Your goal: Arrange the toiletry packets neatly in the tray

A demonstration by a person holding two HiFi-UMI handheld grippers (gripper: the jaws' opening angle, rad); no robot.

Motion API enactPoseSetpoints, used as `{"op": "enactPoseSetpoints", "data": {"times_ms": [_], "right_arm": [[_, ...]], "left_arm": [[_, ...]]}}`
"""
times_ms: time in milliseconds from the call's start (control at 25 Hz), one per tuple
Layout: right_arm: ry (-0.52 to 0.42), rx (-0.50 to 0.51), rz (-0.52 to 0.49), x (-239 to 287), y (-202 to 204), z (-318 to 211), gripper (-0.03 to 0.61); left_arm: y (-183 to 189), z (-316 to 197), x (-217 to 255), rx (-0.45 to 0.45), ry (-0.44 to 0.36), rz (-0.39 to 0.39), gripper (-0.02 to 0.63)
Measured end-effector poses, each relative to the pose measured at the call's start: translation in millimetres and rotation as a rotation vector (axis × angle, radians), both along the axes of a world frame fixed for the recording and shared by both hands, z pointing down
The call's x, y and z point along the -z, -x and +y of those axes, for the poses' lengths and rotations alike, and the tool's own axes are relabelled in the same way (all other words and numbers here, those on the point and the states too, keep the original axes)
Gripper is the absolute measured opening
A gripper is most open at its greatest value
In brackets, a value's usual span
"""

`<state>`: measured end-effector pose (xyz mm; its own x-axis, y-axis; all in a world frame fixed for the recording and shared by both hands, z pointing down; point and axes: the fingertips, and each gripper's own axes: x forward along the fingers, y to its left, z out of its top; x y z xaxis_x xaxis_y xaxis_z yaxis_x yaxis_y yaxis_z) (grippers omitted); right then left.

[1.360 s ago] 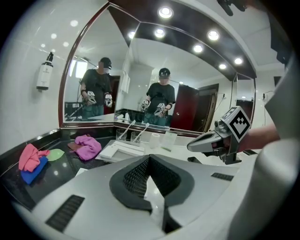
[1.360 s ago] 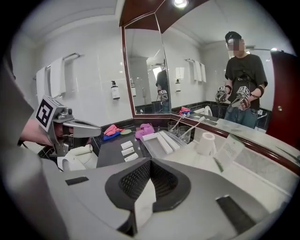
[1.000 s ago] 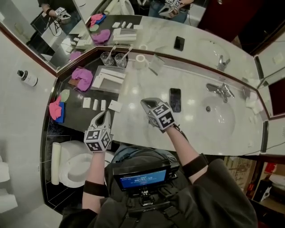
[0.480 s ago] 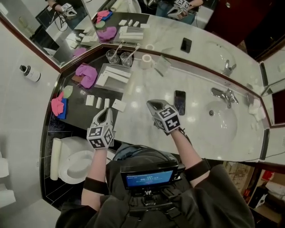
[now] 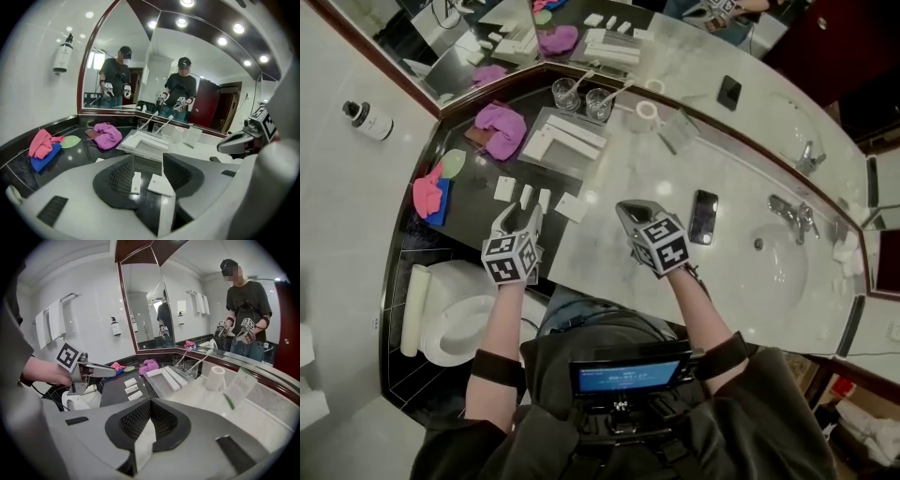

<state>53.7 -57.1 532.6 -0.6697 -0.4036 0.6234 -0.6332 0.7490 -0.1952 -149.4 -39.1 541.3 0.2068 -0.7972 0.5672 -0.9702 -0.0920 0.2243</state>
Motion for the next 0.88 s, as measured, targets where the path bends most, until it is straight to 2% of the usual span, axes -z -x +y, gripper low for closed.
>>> {"op": "enactPoseSetpoints", "data": {"times_ms": [200,360,520,640,880], "right_arm": [[0.015,0.067,0.027,-10.5,40.3,-9.4,0.006],[0.019,0.110,0.037,-16.0,70.1,-16.8,0.006],[0.050,0.136,0.050,-24.7,93.2,-19.8,0.006],[0.070,0.145,0.053,-31.4,109.1,-22.1,0.006],[0.107,0.158,0.050,-47.0,135.4,-22.2,0.006]], "left_arm": [[42.3,-22.1,-26.8,0.028,0.067,-0.040,0.255],[74.7,-32.4,-56.1,0.034,0.146,-0.073,0.322],[103.9,-40.4,-86.9,0.029,0.232,-0.115,0.359],[120.6,-45.6,-104.4,0.022,0.290,-0.149,0.360],[130.5,-57.3,-142.1,-0.058,0.349,-0.154,0.359]]}}
